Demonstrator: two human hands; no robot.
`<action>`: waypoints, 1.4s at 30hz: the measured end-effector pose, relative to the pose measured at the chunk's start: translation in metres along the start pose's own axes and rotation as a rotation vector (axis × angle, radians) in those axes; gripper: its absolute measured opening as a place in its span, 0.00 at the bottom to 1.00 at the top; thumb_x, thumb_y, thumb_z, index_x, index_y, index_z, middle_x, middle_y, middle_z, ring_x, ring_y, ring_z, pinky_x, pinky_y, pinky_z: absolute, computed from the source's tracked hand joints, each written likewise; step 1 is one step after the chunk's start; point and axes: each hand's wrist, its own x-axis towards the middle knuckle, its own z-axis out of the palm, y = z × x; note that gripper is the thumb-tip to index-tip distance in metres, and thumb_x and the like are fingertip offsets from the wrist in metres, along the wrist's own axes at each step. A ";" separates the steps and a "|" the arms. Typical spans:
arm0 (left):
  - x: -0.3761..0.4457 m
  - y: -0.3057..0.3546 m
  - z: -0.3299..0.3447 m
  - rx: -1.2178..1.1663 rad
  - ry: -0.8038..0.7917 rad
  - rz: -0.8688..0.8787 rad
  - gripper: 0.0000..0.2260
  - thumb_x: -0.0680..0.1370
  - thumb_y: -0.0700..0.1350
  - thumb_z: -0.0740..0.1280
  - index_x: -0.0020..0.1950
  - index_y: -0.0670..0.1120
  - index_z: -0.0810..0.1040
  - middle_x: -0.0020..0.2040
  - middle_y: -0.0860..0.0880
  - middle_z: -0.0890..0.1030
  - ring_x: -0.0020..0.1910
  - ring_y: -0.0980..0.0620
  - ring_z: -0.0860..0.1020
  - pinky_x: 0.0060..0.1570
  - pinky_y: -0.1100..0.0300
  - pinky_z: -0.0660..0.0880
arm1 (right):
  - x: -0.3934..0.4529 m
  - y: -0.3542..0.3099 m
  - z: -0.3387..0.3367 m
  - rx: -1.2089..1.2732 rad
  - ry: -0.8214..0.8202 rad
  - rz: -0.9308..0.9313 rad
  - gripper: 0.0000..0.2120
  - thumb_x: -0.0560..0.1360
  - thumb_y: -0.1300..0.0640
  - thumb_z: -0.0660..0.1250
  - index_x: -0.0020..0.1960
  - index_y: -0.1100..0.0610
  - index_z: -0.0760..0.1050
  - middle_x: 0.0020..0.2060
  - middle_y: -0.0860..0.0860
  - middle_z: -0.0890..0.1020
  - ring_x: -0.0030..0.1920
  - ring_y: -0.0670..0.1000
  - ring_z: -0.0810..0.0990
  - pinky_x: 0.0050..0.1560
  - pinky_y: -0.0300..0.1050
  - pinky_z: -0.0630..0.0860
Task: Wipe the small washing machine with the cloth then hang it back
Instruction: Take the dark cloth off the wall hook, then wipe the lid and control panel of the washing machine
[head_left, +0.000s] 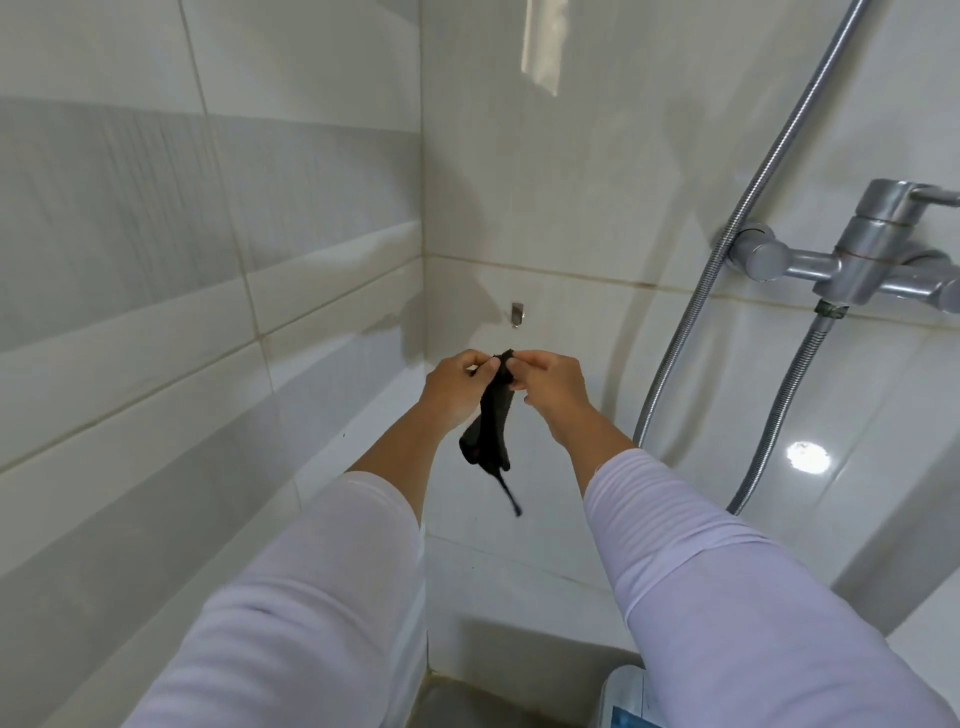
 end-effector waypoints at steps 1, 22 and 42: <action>-0.002 -0.001 -0.002 -0.033 -0.034 0.004 0.15 0.78 0.55 0.64 0.59 0.47 0.77 0.56 0.46 0.81 0.56 0.47 0.79 0.58 0.53 0.75 | -0.002 -0.003 -0.001 0.013 -0.017 0.014 0.10 0.75 0.58 0.65 0.54 0.57 0.80 0.47 0.55 0.84 0.46 0.51 0.81 0.48 0.43 0.75; -0.039 0.057 0.047 -0.015 -0.551 -0.054 0.07 0.83 0.50 0.56 0.58 0.56 0.71 0.58 0.48 0.76 0.53 0.41 0.76 0.62 0.36 0.69 | -0.077 0.059 -0.112 0.093 -0.030 0.487 0.13 0.73 0.56 0.65 0.56 0.56 0.74 0.51 0.52 0.79 0.53 0.52 0.76 0.58 0.51 0.72; -0.090 0.085 0.235 0.379 -0.621 -0.080 0.18 0.70 0.43 0.75 0.59 0.43 0.82 0.53 0.47 0.82 0.51 0.51 0.78 0.42 0.68 0.73 | -0.125 0.125 -0.294 -0.304 -0.059 0.404 0.21 0.69 0.67 0.72 0.62 0.62 0.76 0.56 0.57 0.79 0.52 0.51 0.76 0.55 0.42 0.76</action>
